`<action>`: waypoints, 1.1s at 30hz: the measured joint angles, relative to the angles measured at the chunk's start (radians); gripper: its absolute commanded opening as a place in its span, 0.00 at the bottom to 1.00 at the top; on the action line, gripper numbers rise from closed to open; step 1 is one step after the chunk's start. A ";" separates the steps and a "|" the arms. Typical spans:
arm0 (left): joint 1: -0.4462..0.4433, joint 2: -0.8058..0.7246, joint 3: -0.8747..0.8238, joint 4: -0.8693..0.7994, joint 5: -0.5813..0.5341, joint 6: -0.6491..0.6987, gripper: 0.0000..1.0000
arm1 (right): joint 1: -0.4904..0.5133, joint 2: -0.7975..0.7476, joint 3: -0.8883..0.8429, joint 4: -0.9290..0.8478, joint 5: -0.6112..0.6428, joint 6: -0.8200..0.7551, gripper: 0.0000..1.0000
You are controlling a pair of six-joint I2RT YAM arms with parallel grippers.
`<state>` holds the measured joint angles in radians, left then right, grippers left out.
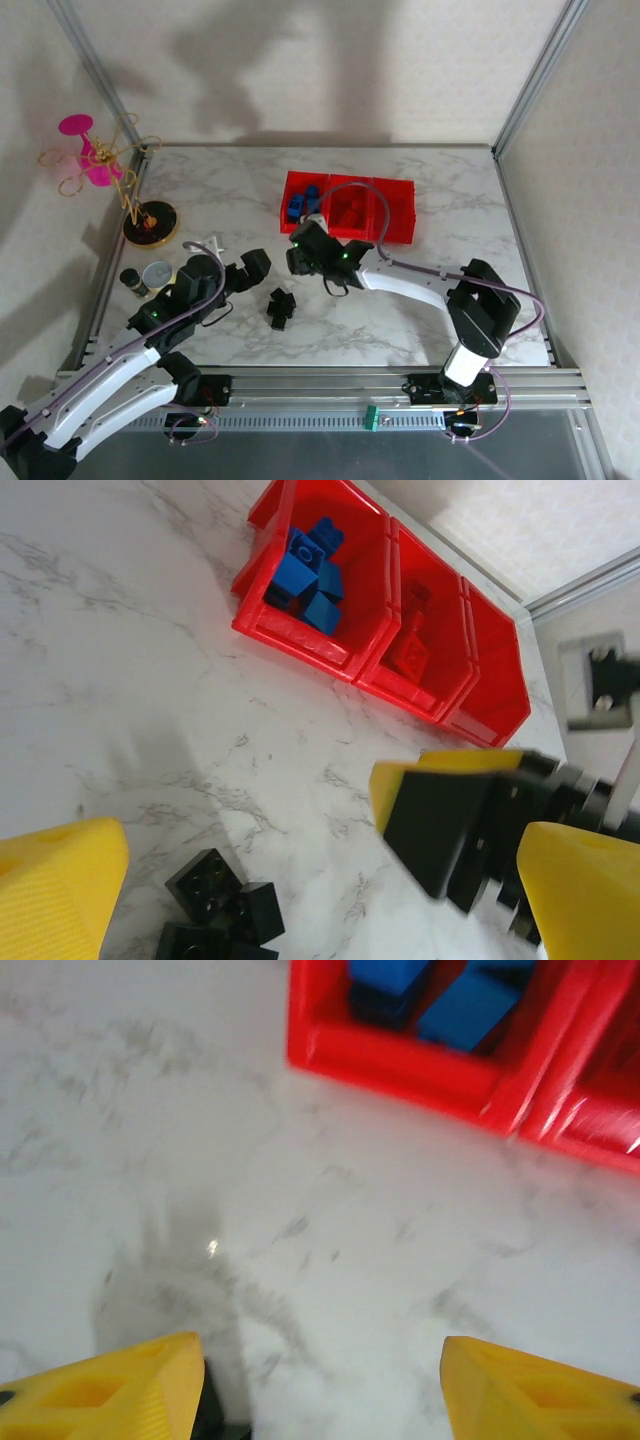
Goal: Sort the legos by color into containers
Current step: Rotate the lego at the bottom-center of the table.
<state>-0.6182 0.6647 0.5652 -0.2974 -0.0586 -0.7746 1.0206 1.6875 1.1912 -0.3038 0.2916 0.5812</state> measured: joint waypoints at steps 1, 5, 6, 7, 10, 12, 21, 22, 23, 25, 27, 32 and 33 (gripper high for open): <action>0.000 -0.012 -0.002 -0.008 -0.004 -0.003 1.00 | 0.019 0.000 -0.007 -0.001 -0.002 0.016 0.66; 0.000 -0.053 -0.015 -0.041 -0.014 -0.019 1.00 | 0.082 0.016 -0.024 0.001 -0.010 0.076 0.69; 0.000 -0.062 -0.021 -0.046 -0.015 -0.024 1.00 | 0.093 0.025 -0.024 0.002 -0.015 0.087 0.69; 0.000 -0.068 -0.026 -0.050 -0.016 -0.028 1.00 | 0.103 0.035 -0.025 0.002 -0.018 0.097 0.69; 0.000 -0.084 -0.044 -0.061 -0.016 -0.040 1.00 | 0.122 0.065 -0.037 0.006 -0.029 0.124 0.70; 0.000 -0.094 -0.056 -0.069 -0.017 -0.045 1.00 | 0.126 0.086 -0.041 0.006 -0.031 0.141 0.69; 0.000 -0.103 -0.060 -0.083 -0.017 -0.057 1.00 | 0.126 0.163 -0.041 0.027 -0.031 0.160 0.59; 0.000 -0.103 -0.061 -0.083 -0.017 -0.057 1.00 | 0.126 0.170 -0.041 0.032 -0.032 0.163 0.57; 0.000 -0.103 -0.063 -0.083 -0.017 -0.057 1.00 | 0.126 0.172 -0.039 0.041 -0.031 0.162 0.56; 0.000 -0.103 -0.065 -0.085 -0.017 -0.057 1.00 | 0.127 0.175 -0.039 0.045 -0.031 0.164 0.53; 0.000 -0.103 -0.065 -0.090 -0.017 -0.057 1.00 | 0.127 0.175 -0.039 0.049 -0.031 0.164 0.48; 0.000 -0.103 -0.070 -0.091 -0.017 -0.057 1.00 | 0.127 0.172 -0.040 0.050 -0.031 0.166 0.46; 0.000 -0.103 -0.070 -0.091 -0.017 -0.057 1.00 | 0.127 0.169 -0.044 0.051 -0.031 0.166 0.46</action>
<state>-0.6182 0.5613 0.4953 -0.3885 -0.0753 -0.8314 1.1481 1.8561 1.1469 -0.2531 0.2607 0.7475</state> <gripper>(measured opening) 0.996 0.464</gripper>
